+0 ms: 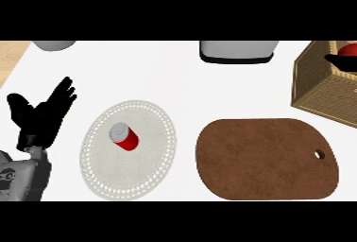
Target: Pick the tomato from the cutting board and place it in the basket
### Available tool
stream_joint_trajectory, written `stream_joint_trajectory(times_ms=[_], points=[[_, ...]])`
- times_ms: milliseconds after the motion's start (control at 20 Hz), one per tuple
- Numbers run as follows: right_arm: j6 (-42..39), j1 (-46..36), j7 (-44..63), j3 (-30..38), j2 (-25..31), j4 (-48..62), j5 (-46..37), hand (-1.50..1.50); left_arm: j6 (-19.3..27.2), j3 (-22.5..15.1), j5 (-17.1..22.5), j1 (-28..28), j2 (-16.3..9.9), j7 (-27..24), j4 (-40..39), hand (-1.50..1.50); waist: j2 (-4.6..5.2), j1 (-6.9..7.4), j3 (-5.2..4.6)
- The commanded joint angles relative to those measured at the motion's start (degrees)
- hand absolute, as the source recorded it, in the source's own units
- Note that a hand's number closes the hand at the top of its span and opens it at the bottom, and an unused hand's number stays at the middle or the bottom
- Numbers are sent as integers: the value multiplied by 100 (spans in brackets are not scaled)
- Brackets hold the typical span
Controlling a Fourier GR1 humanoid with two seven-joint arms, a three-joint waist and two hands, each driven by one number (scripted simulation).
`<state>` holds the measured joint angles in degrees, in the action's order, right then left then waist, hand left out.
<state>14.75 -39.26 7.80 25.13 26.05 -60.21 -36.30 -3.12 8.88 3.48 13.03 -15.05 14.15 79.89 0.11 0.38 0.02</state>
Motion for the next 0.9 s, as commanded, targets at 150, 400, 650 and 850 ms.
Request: stream_joint_trajectory(times_ms=[150, 400, 650, 850], points=[[465, -331, -303, 860, 210, 527, 852, -150, -72, -19, 15, -197, 21, 12, 178, 0, -5, 17, 3], [332, -231, -230, 1713, 587, 327, 1747, -150, -7, -11, -49, -298, 125, -280, 38, 0, -17, -54, 3], [-670, 410, -318, 2330, 1420, 522, 2546, -150, 40, 52, -25, -219, 62, -4, 202, 0, -14, -63, 3], [-1971, 1540, -776, 2899, 1738, 568, 3264, -150, -47, 157, -41, -195, -89, -101, -37, 0, -23, -176, 7]])
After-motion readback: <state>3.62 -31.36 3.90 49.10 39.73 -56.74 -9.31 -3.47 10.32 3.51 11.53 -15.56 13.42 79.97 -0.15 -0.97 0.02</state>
